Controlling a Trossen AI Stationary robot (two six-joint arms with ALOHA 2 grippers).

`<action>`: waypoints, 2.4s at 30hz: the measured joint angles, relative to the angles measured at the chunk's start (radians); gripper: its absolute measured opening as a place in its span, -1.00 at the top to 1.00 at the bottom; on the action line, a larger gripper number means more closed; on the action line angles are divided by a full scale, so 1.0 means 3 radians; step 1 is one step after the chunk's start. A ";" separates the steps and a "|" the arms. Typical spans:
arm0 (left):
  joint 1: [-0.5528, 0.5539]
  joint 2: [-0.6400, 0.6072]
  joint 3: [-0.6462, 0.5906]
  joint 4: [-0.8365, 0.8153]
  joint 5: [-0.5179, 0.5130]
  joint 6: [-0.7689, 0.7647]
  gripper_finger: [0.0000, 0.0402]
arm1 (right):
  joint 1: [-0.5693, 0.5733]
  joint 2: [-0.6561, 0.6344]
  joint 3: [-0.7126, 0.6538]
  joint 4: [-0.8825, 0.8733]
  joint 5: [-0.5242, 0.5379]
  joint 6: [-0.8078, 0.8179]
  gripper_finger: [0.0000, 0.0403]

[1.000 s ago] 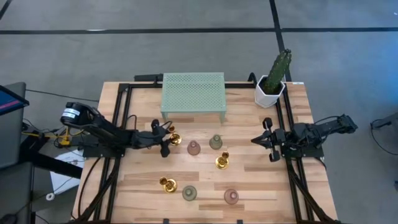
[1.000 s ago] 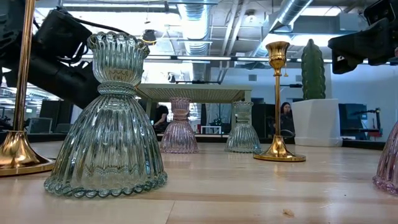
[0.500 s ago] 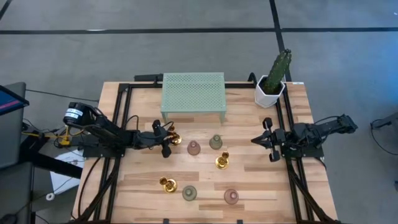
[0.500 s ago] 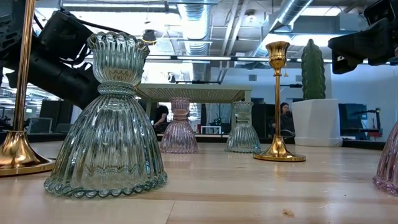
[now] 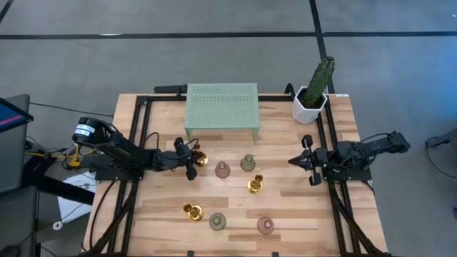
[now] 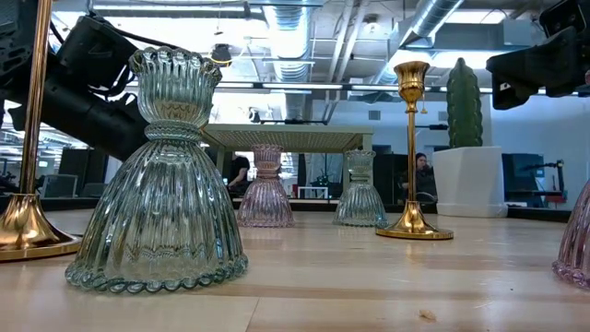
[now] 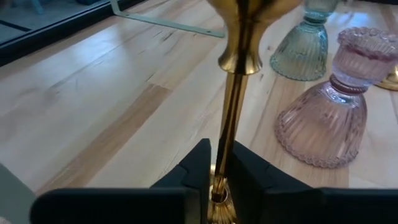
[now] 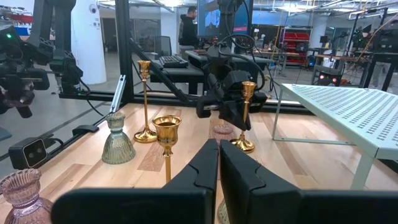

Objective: Pick & Place candle stick holders
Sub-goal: Put the top left gold candle holder on the shelf

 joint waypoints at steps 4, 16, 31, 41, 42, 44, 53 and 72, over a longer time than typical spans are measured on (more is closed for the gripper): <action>0.0000 0.0000 0.0000 0.0001 -0.0009 -0.0008 0.88 | -0.0001 0.0000 0.0000 -0.0006 0.0000 0.0000 0.96; 0.0000 0.0000 0.0000 0.0001 -0.0008 -0.0009 0.93 | 0.0000 0.0000 0.0003 -0.0022 -0.0001 0.0000 0.96; -0.0006 -0.0563 -0.0004 -0.0327 0.0034 -0.0155 0.92 | -0.0001 0.0001 0.0003 -0.0024 -0.0001 0.0000 0.96; -0.0088 -0.1346 0.0137 -0.1180 0.0029 -0.0159 0.92 | 0.0000 0.0000 0.0003 -0.0024 -0.0001 0.0000 0.96; -0.0111 -0.1387 0.0204 -0.1330 0.0033 -0.0165 0.92 | -0.0001 0.0001 0.0003 -0.0024 -0.0001 0.0000 0.96; -0.0150 -0.1452 0.0359 -0.1650 0.0031 -0.0213 0.92 | 0.0000 0.0000 0.0003 -0.0023 0.0000 0.0000 0.96; -0.0248 -0.1481 0.1198 -0.2844 -0.0008 -0.0258 0.92 | 0.0000 0.0000 0.0003 -0.0024 0.0000 0.0000 0.96; 0.1245 -0.1479 0.2054 -0.2941 -0.0330 0.0875 0.90 | 0.0000 0.0000 0.0003 -0.0023 0.0000 0.0001 0.96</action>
